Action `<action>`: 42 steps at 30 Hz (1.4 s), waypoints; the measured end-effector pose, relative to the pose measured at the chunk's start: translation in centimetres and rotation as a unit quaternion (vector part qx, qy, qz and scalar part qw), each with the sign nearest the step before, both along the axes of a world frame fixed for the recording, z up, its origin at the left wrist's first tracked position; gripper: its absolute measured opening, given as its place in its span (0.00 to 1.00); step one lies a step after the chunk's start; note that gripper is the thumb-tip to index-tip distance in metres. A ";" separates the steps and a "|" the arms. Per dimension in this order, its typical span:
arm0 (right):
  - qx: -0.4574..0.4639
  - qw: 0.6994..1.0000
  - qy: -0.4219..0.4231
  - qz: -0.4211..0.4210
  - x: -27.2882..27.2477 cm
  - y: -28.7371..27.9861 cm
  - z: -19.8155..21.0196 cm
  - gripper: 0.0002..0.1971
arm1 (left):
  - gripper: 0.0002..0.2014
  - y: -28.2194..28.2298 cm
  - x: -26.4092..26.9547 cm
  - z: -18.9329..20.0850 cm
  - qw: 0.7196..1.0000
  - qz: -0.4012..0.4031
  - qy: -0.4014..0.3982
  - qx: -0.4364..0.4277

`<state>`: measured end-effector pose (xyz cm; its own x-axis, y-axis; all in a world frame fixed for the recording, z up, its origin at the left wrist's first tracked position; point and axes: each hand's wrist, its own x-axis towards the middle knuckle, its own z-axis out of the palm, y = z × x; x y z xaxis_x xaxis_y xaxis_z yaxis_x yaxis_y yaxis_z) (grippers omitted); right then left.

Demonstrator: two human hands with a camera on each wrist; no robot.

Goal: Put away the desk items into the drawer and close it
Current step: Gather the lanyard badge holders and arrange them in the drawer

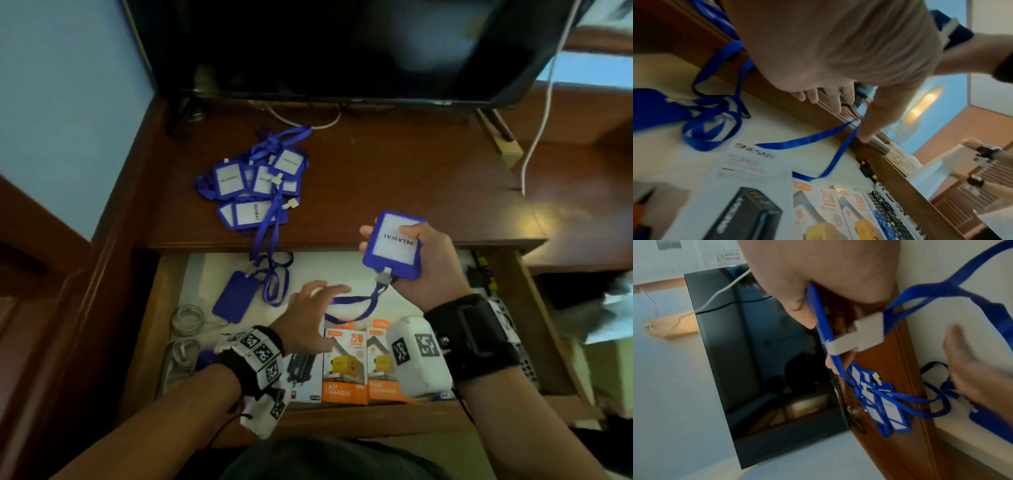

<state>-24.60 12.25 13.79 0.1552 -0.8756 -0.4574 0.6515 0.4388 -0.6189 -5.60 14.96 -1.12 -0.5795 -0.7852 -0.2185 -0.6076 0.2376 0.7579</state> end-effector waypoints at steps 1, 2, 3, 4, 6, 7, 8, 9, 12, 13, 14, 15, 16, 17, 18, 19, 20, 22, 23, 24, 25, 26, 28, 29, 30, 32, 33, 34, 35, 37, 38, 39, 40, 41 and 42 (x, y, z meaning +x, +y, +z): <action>-0.009 1.000 -0.010 -0.019 -0.2 -0.1 0.2 0.20 | 0.43 -0.1 -0.8 0.1 0.999 -0.011 -0.031 0.011; -0.018 0.999 -0.017 -0.036 -0.5 -0.1 0.3 0.20 | 0.39 -0.3 -1.5 -0.1 0.998 -0.017 -0.058 0.017; -0.028 0.998 -0.019 -0.052 -0.8 -0.1 0.3 0.19 | 0.31 -0.6 -1.8 -0.2 0.996 -0.023 -0.081 0.012; -0.041 0.997 -0.016 -0.067 -1.2 -0.1 0.4 0.18 | 0.20 -0.9 -2.0 -0.3 0.994 -0.026 -0.104 -0.004; -0.069 0.992 0.005 -0.103 -2.2 0.2 0.3 0.16 | 0.07 -1.5 -1.3 -0.8 0.993 0.000 -0.118 0.001; -0.076 0.989 0.023 -0.121 -2.8 0.3 0.2 0.15 | 0.06 -1.8 -0.6 -1.2 0.994 0.038 -0.098 0.029; -0.074 0.986 0.050 -0.143 -3.4 0.4 -0.1 0.14 | 0.04 -2.2 0.2 -1.6 0.992 0.087 -0.075 0.054; -0.061 0.980 0.084 -0.168 -4.1 0.4 -0.5 0.12 | 0.03 -2.6 1.1 -2.0 0.986 0.139 -0.061 0.062; -0.002 0.949 0.205 -0.239 -6.5 0.8 -2.3 0.08 | 0.08 -4.0 3.5 -2.6 0.951 0.305 -0.036 0.042; 0.017 0.936 0.241 -0.257 -7.3 1.0 -2.9 0.08 | 0.11 -4.3 3.9 -2.5 0.934 0.355 0.003 0.040; 0.034 0.924 0.265 -0.274 -7.9 1.2 -3.5 0.09 | 0.12 -4.4 3.9 -2.5 0.919 0.391 0.040 0.040; 0.047 0.916 0.276 -0.288 -8.3 1.5 -3.9 0.09 | 0.13 -4.3 3.9 -2.5 0.908 0.411 0.062 0.045; 0.054 0.912 0.274 -0.300 -8.8 1.6 -4.3 0.10 | 0.15 -4.2 3.6 -2.5 0.908 0.412 0.057 0.053; 0.057 0.912 0.265 -0.309 -9.2 1.7 -4.7 0.10 | 0.21 -3.8 3.4 -2.8 0.915 0.396 0.033 0.075; 0.059 0.914 0.253 -0.310 -9.5 1.8 -5.0 0.11 | 0.28 -3.4 3.2 -3.3 0.926 0.363 -0.002 0.107; 0.061 0.919 0.237 -0.309 -9.6 1.9 -5.1 0.11 | 0.35 -2.9 3.0 -3.8 0.938 0.316 -0.045 0.136; 0.061 0.924 0.216 -0.311 -9.7 1.9 -5.2 0.09 | 0.40 -2.4 2.9 -4.5 0.947 0.265 -0.087 0.161; 0.058 0.934 0.163 -0.314 -9.6 1.8 -4.9 0.05 | 0.45 -1.4 2.6 -5.2 0.953 0.178 -0.150 0.196; 0.053 0.938 0.131 -0.315 -9.5 1.7 -4.7 0.05 | 0.46 -1.0 2.3 -5.2 0.952 0.147 -0.179 0.198; 0.045 0.944 0.097 -0.311 -9.3 1.7 -4.5 0.05 | 0.45 -0.6 2.0 -5.2 0.952 0.122 -0.210 0.187; 0.039 0.950 0.066 -0.302 -9.1 1.7 -4.5 0.06 | 0.44 -0.4 1.8 -5.3 0.951 0.105 -0.236 0.172; 0.039 0.956 0.044 -0.287 -8.8 1.8 -4.5 0.06 | 0.43 -0.3 1.7 -5.3 0.949 0.100 -0.252 0.159; 0.054 0.965 0.026 -0.254 -8.2 2.1 -4.9 0.07 | 0.43 -0.2 1.7 -5.4 0.947 0.109 -0.264 0.148; 0.065 0.968 0.025 -0.239 -7.8 2.4 -5.2 0.08 | 0.43 -0.2 1.7 -5.3 0.947 0.113 -0.265 0.145; 0.075 0.971 0.029 -0.225 -7.4 2.5 -5.3 0.08 | 0.42 -0.2 1.7 -5.3 0.946 0.117 -0.265 0.147; 0.088 0.973 0.038 -0.208 -6.6 2.8 -5.2 0.05 | 0.40 -0.1 1.8 -5.1 0.945 0.125 -0.257 0.157; 0.094 0.974 0.036 -0.204 -6.2 2.9 -5.1 0.05 | 0.38 0.0 1.9 -5.1 0.945 0.135 -0.249 0.165; 0.101 0.974 0.034 -0.200 -6.0 2.9 -5.0 0.04 | 0.36 0.2 2.0 -5.1 0.943 0.148 -0.241 0.177; 0.108 0.974 0.032 -0.196 -5.7 3.0 -5.0 0.03 | 0.34 0.3 2.1 -5.0 0.940 0.161 -0.235 0.186; 0.118 0.974 0.034 -0.189 -5.5 2.9 -5.2 0.03 | 0.32 0.7 2.2 -4.9 0.935 0.185 -0.233 0.194; 0.122 0.974 0.036 -0.186 -5.4 2.8 -5.4 0.04 | 0.31 0.8 2.2 -4.8 0.933 0.193 -0.235 0.195; 0.126 0.974 0.036 -0.185 -5.3 2.7 -5.6 0.05 | 0.31 1.0 2.2 -4.6 0.931 0.198 -0.236 0.193; 0.129 0.974 0.038 -0.185 -5.2 2.6 -5.8 0.06 | 0.30 1.1 2.1 -4.6 0.930 0.204 -0.238 0.190; 0.130 0.973 0.041 -0.185 -5.0 2.5 -5.9 0.07 | 0.30 1.1 2.1 -4.6 0.930 0.210 -0.239 0.187; 0.130 0.973 0.046 -0.185 -4.9 2.3 -6.0 0.07 | 0.30 1.1 2.0 -4.5 0.929 0.216 -0.238 0.185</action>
<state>-29.48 14.56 7.82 -0.2005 -0.7160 -0.6687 0.7419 0.3348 -0.5809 -3.58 16.10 -5.65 0.0030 -0.7423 -0.6701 -0.8729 -0.3288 0.3604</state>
